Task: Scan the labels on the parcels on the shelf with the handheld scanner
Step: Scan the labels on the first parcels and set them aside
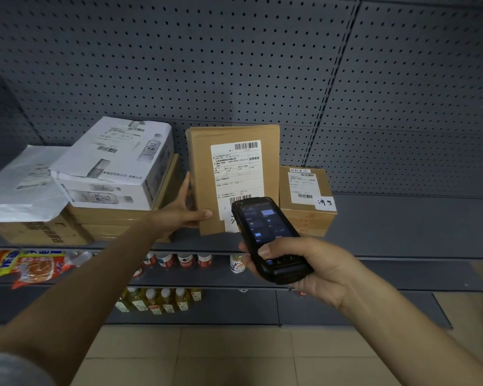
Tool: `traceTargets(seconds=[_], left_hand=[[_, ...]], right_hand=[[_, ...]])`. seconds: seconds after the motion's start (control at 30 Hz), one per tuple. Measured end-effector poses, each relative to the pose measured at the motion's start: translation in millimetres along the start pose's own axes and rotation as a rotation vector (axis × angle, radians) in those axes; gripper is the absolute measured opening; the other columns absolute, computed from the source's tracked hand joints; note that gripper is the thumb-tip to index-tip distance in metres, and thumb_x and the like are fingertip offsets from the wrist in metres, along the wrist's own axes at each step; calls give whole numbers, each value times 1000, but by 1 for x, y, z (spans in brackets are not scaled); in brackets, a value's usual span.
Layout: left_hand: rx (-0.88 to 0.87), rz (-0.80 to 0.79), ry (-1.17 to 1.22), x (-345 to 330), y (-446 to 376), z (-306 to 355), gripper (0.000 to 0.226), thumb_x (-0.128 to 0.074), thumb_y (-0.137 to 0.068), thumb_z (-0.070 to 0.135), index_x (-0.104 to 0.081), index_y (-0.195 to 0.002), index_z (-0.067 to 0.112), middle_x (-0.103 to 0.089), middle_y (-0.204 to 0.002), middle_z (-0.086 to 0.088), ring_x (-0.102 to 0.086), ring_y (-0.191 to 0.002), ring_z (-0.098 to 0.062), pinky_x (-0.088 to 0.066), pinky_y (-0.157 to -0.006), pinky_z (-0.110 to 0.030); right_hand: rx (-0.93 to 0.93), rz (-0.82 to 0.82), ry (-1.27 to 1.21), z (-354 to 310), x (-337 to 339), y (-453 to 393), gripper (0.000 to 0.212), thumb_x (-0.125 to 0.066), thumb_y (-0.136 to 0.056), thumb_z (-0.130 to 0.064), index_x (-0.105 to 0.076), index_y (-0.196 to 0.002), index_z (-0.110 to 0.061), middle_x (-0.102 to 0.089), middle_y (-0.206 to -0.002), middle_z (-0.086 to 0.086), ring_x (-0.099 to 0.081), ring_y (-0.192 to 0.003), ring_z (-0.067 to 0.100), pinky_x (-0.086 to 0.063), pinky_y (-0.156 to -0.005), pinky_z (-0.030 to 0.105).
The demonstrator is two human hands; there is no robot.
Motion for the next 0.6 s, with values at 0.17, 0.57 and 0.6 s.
traceTargets(seconds=[0.17,0.57,0.6], left_hand=[[-2,-1,12,2,-3,-2,153,-96,-38,42,9,-149,52,-30,-155,1,-44,-133,-25,-56,-89,-45],[77,-98,225,-24,-36,18,116,-93,-48,42,-29,-144,47,-47,-141,-1,-53,-122,-31,-57,-83,-52],[111,-129,259,-33,-41,21,113,-94,-44,44,-36,-141,42,-49,-139,-3,-54,-122,-32,-56,-84,-53]], right_hand=[[13,-17,-6,0,-2,2,45,-59,-70,15,-58,-114,8,-70,-97,25,-71,-75,31,-60,-69,36],[145,55,-6,-19,19,3,45,-58,-75,16,-56,-119,6,-66,-110,26,-70,-78,30,-58,-54,29],[169,75,4,-23,24,3,43,-58,-76,15,-57,-118,7,-66,-108,25,-71,-77,29,-59,-56,30]])
Point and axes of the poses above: each hand's wrist, its own y-axis away from the middle knuckle, its own x-axis out of the back of the hand, z = x × y, the point moved 9 cm from there along -y, towards the middle knuckle
